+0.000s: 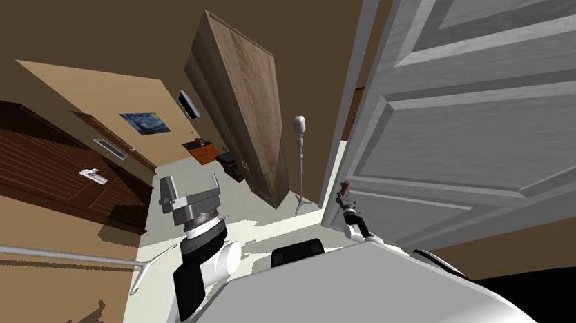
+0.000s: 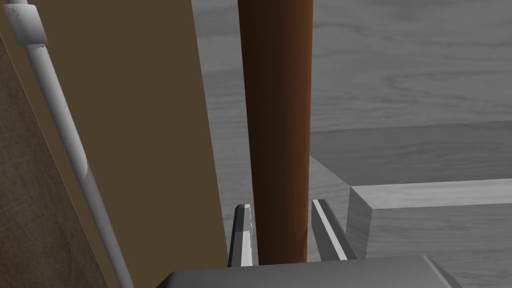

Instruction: Pull the door open

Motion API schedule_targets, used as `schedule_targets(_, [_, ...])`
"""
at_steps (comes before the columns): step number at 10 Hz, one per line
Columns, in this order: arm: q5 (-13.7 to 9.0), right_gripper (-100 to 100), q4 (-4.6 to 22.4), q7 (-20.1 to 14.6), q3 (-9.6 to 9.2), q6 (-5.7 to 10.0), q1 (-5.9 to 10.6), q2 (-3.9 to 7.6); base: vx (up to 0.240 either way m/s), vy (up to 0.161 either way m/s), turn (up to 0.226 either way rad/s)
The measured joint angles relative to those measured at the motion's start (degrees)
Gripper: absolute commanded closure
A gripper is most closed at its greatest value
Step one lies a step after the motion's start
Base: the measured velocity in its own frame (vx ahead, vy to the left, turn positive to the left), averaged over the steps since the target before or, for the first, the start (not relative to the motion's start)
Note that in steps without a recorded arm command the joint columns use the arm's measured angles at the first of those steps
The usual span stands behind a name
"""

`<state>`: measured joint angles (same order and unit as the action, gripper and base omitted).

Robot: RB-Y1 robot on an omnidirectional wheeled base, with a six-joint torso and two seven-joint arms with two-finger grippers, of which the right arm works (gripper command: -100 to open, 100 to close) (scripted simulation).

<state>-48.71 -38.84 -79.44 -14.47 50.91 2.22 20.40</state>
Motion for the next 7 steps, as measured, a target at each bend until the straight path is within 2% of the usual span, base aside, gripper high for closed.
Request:
schedule_targets(1, [0.38,100,-0.97,-0.03,-0.8,-0.46,-0.36,0.04,-0.26,-0.027,0.076])
schedule_targets(3, [0.96,100,-1.04,-0.56,-1.91,-0.66,-0.28,0.11,-0.144,-0.008,0.075])
schedule_targets(7, [2.14,100,-1.95,-2.94,-4.47,-0.02,-0.93,1.92,-0.245,-0.007,0.093])
